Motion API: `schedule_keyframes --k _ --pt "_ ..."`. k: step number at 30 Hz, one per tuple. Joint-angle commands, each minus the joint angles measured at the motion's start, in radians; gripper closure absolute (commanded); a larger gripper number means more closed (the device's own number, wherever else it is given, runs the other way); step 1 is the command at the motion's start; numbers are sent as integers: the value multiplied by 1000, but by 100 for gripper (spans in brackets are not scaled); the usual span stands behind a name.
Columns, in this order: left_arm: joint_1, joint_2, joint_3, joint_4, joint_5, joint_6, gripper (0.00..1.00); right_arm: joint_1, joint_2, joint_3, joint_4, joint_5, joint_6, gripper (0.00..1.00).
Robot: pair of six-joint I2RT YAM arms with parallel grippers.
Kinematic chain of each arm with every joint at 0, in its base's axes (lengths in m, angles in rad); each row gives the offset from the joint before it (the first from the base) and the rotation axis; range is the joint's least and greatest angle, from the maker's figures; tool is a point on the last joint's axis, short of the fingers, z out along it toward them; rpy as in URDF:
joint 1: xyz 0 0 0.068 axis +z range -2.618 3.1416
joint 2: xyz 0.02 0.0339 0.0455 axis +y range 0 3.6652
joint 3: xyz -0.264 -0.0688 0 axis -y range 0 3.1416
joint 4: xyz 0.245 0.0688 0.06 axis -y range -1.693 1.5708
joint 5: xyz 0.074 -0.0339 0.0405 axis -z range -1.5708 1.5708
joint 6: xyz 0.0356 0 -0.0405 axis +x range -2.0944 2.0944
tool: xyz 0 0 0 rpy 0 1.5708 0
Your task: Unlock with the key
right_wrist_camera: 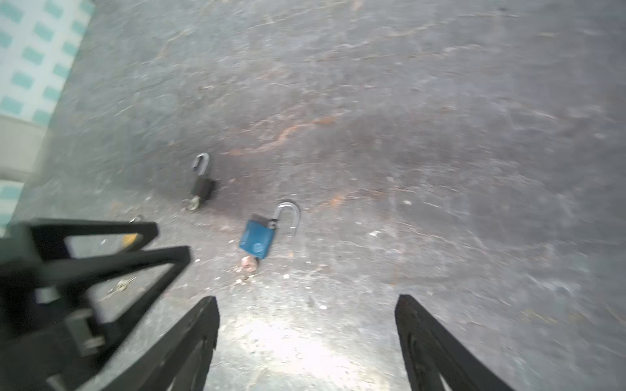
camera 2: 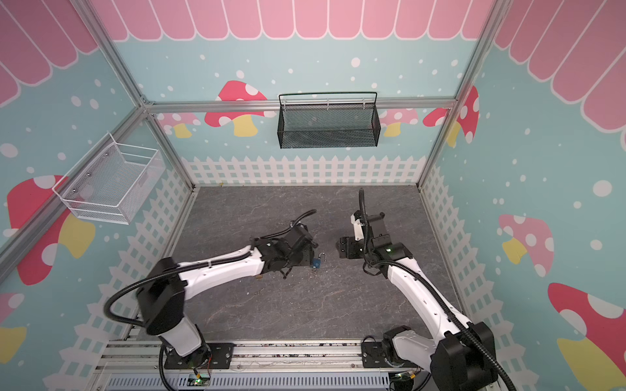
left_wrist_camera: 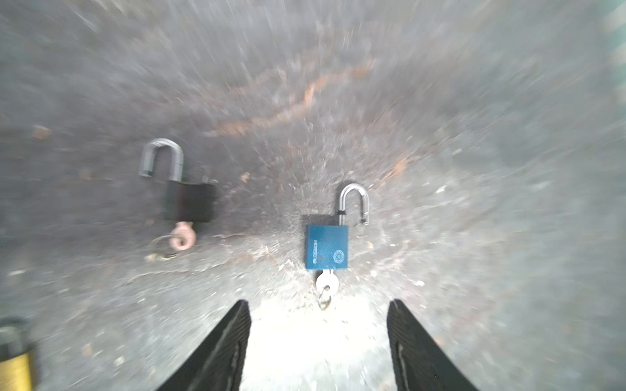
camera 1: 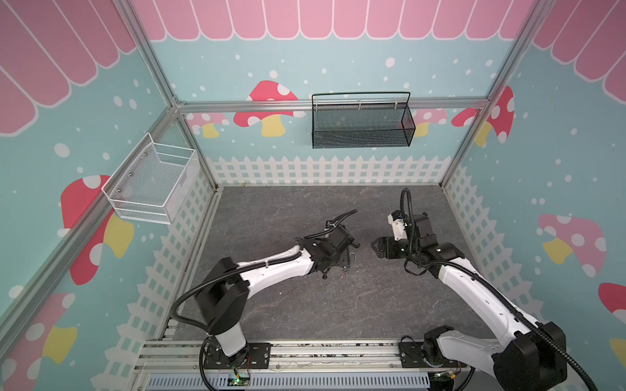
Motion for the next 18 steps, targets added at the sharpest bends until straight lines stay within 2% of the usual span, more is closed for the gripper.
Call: schedule_keyframes --k 1,5,10,14,18 --pt "41 -187 -129 41 -12 -36 36 133 34 14 16 -13 59 16" --pt "95 -448 -279 -10 -59 -20 36 305 114 -3 99 -52 164 17" --pt "215 -670 -377 -153 -77 -3 36 523 262 30 189 4 272 18" --pt "306 -804 -434 -234 -83 6 36 629 412 85 240 16 355 22" --pt "391 -879 -470 -290 -65 1 36 698 538 167 275 8 398 23"
